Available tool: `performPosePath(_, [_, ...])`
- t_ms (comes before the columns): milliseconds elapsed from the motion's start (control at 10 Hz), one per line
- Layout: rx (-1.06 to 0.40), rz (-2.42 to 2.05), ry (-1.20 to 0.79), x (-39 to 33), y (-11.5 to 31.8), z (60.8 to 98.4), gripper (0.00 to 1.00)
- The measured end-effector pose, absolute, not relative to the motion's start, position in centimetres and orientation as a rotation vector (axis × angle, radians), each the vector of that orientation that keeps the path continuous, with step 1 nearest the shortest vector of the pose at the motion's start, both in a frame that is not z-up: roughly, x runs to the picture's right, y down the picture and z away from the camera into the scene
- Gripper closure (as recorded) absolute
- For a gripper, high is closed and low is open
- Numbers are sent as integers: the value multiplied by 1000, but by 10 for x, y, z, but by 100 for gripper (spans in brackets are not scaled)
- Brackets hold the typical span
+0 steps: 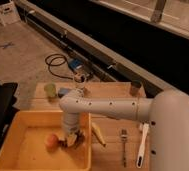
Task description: Place grapes in metal cup
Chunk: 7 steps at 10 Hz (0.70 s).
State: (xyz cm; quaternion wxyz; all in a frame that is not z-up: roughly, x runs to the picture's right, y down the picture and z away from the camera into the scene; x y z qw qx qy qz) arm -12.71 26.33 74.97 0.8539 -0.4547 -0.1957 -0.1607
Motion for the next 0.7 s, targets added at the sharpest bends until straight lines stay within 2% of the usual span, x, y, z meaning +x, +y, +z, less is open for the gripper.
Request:
performPosePath(300, [-870,-339,-396,-130,224,721,100])
performPosePath(700, [-715,-368,-341,-125,150,676,100])
